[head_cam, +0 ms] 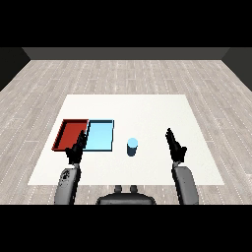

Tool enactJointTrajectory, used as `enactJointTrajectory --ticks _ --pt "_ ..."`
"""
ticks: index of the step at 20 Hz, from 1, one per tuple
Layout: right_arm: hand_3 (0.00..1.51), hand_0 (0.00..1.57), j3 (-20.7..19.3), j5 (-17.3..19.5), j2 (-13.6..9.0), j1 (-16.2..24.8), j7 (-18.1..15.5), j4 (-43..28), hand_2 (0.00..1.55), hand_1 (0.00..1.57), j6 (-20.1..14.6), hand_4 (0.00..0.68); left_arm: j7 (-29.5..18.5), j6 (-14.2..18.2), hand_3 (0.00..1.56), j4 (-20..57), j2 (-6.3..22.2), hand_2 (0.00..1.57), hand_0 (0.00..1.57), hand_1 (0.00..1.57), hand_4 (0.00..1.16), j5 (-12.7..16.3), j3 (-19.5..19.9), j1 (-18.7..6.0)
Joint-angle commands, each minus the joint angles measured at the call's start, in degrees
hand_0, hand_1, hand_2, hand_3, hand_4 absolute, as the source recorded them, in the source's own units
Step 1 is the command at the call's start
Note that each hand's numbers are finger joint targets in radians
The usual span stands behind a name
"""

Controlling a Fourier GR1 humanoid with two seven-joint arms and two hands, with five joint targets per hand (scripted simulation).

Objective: Pick the blue can and put it in the blue box

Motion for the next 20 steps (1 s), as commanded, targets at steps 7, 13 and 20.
enactJointTrajectory --ticks 7,13,20 --pt "0.00 0.00 7.00 -4.65 5.70 -1.90 -4.63 -7.08 0.00 0.00 -1.52 0.000 -11.47 -2.37 0.00 -5.85 -3.77 0.00 0.00 0.00 0.00 4.03 0.20 -3.59" --pt "0.00 0.00 5.94 -8.35 5.79 -3.76 -14.40 2.06 0.00 0.00 0.98 0.000 -22.78 -7.70 0.00 -1.76 -2.45 0.00 0.00 0.00 0.00 7.82 2.87 0.32" --pt "0.00 0.00 8.89 -7.13 5.79 2.37 -9.40 -8.04 0.00 0.00 -0.59 0.000 -24.10 -6.29 0.00 0.76 -2.94 0.00 0.00 0.00 0.00 7.18 2.46 -1.64"
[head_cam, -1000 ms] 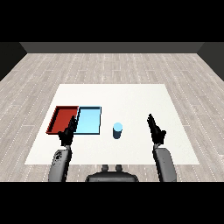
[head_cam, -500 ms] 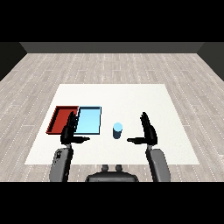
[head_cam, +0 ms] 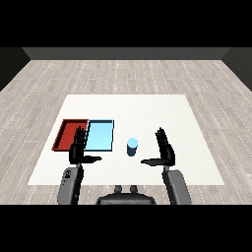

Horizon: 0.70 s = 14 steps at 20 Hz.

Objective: Pick the blue can and put it in the blue box

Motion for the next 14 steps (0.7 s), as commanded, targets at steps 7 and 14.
enactJointTrajectory --ticks 7,14 --pt "0.00 0.00 -3.93 -0.86 -0.75 -3.57 -2.38 7.69 0.00 0.00 1.85 0.000 -1.71 0.42 0.00 2.05 0.34 0.00 0.00 0.00 0.00 0.06 0.76 -0.99" --pt "0.00 0.00 -2.17 -3.93 0.57 -7.39 -1.45 12.95 0.00 0.00 -0.97 0.000 4.82 1.19 0.00 -5.29 -0.29 0.00 0.00 0.00 0.00 2.40 -0.03 -0.84"
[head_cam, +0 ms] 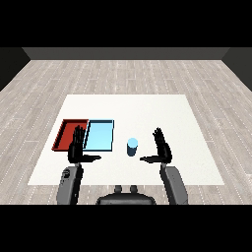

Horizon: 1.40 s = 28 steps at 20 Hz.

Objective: Pick the blue can and put it in the blue box

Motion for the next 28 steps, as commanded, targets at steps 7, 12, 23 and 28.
enactJointTrajectory --ticks 7,12,23,28 --pt "0.00 0.00 -1.02 -2.73 -0.04 -1.70 0.64 5.72 0.00 0.00 -0.29 0.000 -2.63 -1.10 0.00 -0.18 0.25 0.00 0.00 0.00 0.00 0.55 0.38 2.86" --pt "0.00 0.00 6.42 -4.51 0.22 -2.23 0.25 8.42 0.00 0.00 -6.14 0.000 -0.49 -1.07 0.00 -0.50 0.56 0.00 0.00 0.00 0.00 1.67 0.85 0.74" --pt "0.00 0.00 4.63 -8.95 0.22 -9.01 -3.59 19.71 0.00 0.00 -5.59 0.000 -3.58 -1.14 0.00 4.14 0.37 0.00 0.00 0.00 0.00 2.02 1.86 -1.22" --pt "0.00 0.00 7.22 -10.73 0.22 -11.04 -8.75 26.07 0.00 0.00 -7.51 0.000 -3.53 -3.08 0.00 2.65 2.25 0.00 0.00 0.00 0.00 3.32 3.33 0.21"
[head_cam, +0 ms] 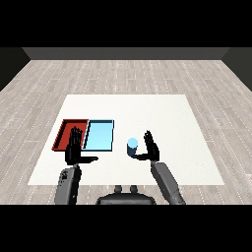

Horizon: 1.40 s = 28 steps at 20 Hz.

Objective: Pick the blue can and put it in the blue box

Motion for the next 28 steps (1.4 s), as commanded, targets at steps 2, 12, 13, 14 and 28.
enactJointTrajectory --ticks 2,12,13,14,28 --pt "0.00 0.00 1.29 -1.53 0.08 -0.97 -6.81 7.97 0.00 0.00 1.53 0.000 0.74 1.94 0.00 -3.27 -1.43 0.00 0.00 0.00 0.00 -2.29 -2.38 2.24" --pt "0.00 0.00 5.64 -5.55 0.08 -7.51 -2.29 8.47 0.00 0.00 -3.53 0.000 1.05 3.97 0.00 -3.13 -2.03 0.00 0.00 0.00 0.00 -1.40 -3.85 1.96" --pt "0.00 0.00 3.19 -6.32 0.08 -10.76 -4.03 13.09 0.00 0.00 -2.35 0.000 -2.05 -0.51 0.00 4.78 0.93 0.00 0.00 0.00 0.00 0.85 1.71 -2.05" --pt "0.00 0.00 1.84 -4.05 0.08 -7.45 -4.58 11.68 0.00 0.00 0.10 0.000 -2.44 -0.67 0.00 2.28 1.17 0.00 0.00 0.00 0.00 -0.23 0.92 0.00" --pt "0.00 0.00 13.60 -17.21 0.08 -19.08 -10.60 23.53 0.00 0.00 -6.23 0.000 1.54 1.18 0.00 0.19 0.80 0.00 0.00 0.00 0.00 0.61 1.14 -1.62"
